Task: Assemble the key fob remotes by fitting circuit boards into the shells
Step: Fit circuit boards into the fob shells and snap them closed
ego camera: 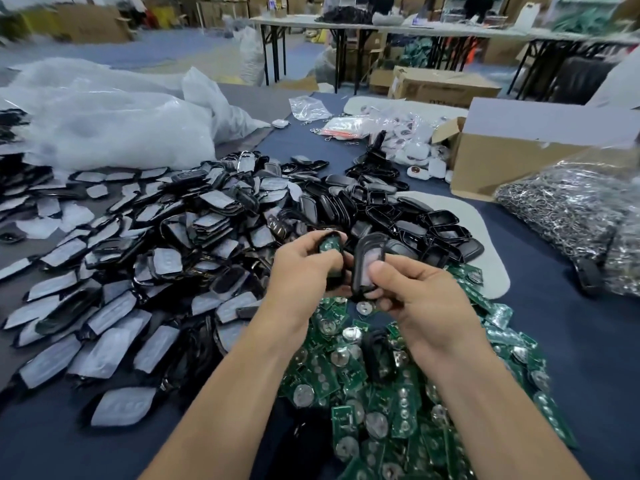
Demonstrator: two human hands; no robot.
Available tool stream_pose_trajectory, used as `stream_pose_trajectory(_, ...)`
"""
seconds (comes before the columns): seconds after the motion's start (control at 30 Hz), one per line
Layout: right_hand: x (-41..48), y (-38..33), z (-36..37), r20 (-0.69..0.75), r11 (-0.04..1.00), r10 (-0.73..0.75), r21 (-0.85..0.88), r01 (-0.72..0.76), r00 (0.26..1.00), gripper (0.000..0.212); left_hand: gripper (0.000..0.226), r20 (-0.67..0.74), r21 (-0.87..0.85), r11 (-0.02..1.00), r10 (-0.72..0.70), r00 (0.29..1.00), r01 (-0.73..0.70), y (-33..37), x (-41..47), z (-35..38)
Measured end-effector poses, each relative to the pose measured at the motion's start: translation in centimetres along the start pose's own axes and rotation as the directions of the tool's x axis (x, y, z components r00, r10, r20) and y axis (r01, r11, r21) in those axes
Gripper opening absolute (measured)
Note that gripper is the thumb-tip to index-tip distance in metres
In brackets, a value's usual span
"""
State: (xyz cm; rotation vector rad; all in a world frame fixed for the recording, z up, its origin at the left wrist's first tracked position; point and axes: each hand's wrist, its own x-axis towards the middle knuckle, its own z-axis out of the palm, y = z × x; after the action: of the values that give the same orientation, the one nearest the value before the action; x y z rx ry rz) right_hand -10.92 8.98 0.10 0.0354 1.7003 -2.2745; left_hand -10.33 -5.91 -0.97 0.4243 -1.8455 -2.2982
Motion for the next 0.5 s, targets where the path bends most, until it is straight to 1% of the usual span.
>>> stream_pose_trajectory(0.1,0.5,0.5,-1.0,-0.009,1.0,0.006,-0.001,-0.006,1.0,0.022,0.036,0.142,0.013,0.999,-0.051,0.988,0.05,-0.3,-0.1,0.2)
stream_pose_trajectory(0.17,0.8,0.9,-1.2,-0.017,1.0,0.0,-0.023,-0.001,1.0,0.022,0.036,0.169,-0.001,0.998,-0.058,0.984,0.059,-0.4,-0.2,0.1)
stream_pose_trajectory(0.2,0.9,1.0,-1.4,-0.029,0.999,-0.016,-0.048,0.015,0.999,0.022,0.037,0.143,0.0,0.999,-0.052,0.988,0.053,-0.3,-0.1,0.2)
stream_pose_trajectory(0.23,1.0,1.0,-1.5,-0.05,0.994,-0.049,-0.102,0.043,0.998,0.021,0.037,0.084,0.009,0.999,-0.034,0.996,0.033,-0.3,-0.1,0.2)
stream_pose_trajectory(0.27,1.0,1.1,-1.6,-0.076,0.977,-0.106,-0.196,0.089,0.991,0.02,0.037,-0.006,0.023,1.0,-0.004,1.0,0.004,-0.1,0.0,0.2)
stream_pose_trajectory(0.3,1.0,1.2,-1.7,-0.095,0.935,-0.184,-0.323,0.144,0.978,0.017,0.036,-0.104,0.03,0.999,0.033,0.994,-0.03,0.0,0.2,0.1)
stream_pose_trajectory(0.33,1.0,1.3,-1.5,-0.093,0.867,-0.27,-0.456,0.2,0.958,0.013,0.033,-0.192,0.017,0.998,0.068,0.979,-0.066,0.3,0.4,-0.2)
stream_pose_trajectory(0.4,1.1,1.7,-0.1,-0.03,0.696,-0.408,-0.657,0.289,0.913,0.01,0.027,-0.336,-0.043,0.989,0.122,0.934,-0.145,0.9,0.7,-1.2)
stream_pose_trajectory(0.43,1.2,1.9,1.0,0.021,0.596,-0.467,-0.731,0.332,0.884,0.012,0.025,-0.404,-0.069,0.98,0.143,0.904,-0.186,1.3,0.9,-1.9)
stream_pose_trajectory(0.5,1.8,2.1,3.3,0.192,0.352,-0.592,-0.812,0.466,0.783,0.017,0.023,-0.525,-0.126,0.959,0.153,0.837,-0.254,2.1,1.1,-3.5)
